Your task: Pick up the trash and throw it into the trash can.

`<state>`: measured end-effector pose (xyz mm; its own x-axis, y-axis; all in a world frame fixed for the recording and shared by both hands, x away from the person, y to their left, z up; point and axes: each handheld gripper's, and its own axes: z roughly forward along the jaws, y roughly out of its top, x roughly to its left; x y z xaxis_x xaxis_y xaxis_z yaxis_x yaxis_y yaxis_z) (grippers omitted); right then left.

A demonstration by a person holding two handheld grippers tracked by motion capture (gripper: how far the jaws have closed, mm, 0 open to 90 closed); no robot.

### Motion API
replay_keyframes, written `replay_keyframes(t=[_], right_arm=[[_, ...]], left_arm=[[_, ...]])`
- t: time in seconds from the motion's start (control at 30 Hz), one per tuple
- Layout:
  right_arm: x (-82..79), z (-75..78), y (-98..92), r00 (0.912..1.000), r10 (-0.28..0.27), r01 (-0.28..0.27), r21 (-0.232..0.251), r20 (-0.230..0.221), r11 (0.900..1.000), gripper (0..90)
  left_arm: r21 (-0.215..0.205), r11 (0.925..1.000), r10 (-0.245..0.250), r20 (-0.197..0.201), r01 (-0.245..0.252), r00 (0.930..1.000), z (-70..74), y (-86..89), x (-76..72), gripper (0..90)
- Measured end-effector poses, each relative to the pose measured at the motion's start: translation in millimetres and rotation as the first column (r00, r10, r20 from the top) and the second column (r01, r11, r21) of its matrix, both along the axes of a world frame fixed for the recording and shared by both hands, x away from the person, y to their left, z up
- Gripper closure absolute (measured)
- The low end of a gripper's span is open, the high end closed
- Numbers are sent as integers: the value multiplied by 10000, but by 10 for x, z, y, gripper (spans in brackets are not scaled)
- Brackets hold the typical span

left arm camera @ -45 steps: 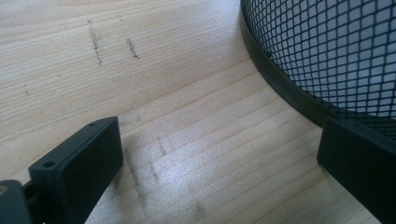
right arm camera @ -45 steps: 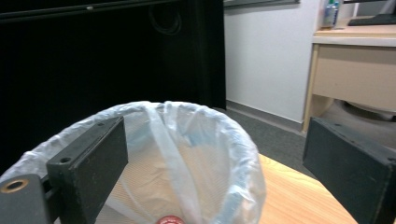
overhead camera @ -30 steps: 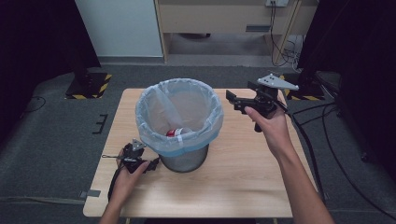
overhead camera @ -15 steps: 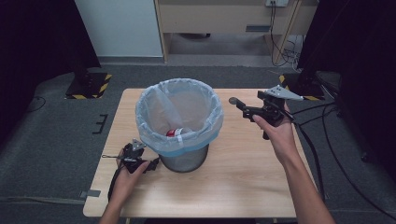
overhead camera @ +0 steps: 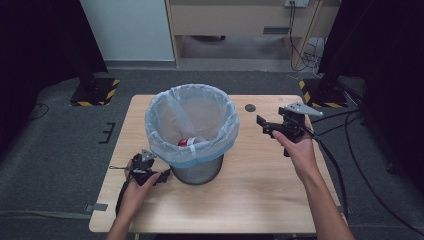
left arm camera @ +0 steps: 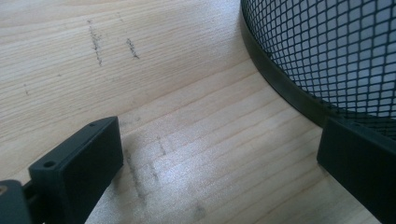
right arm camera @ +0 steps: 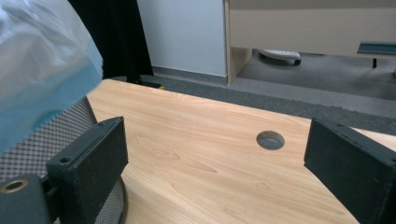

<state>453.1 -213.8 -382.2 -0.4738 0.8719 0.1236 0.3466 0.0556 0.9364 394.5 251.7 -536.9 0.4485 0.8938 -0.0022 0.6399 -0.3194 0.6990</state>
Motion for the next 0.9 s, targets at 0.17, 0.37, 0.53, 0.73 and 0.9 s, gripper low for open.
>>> replay_keyframes(t=[0.17,0.37,0.53,0.73,0.9], right_arm=[[6,-88,-27,9999,-77,76,-87,-141,9999,63],[-11,-254,-69,9990,-153,146,-167,-417,9998,64],[-23,-338,-89,9982,-193,183,-193,-572,9996,63],[-45,-479,-111,9962,-255,238,-215,-827,9995,63],[-63,-664,-123,9914,-405,350,-460,-1242,9983,61]], left_arm=[[-1,10000,-1,-2,1,10000,0,0,0,0],[0,10000,0,-2,0,10000,0,0,0,0],[-2,10000,4,3,-4,10000,0,0,0,0],[-1,10000,5,3,-5,10000,0,0,0,0],[1,10000,1,1,-1,10000,0,0,0,0]])
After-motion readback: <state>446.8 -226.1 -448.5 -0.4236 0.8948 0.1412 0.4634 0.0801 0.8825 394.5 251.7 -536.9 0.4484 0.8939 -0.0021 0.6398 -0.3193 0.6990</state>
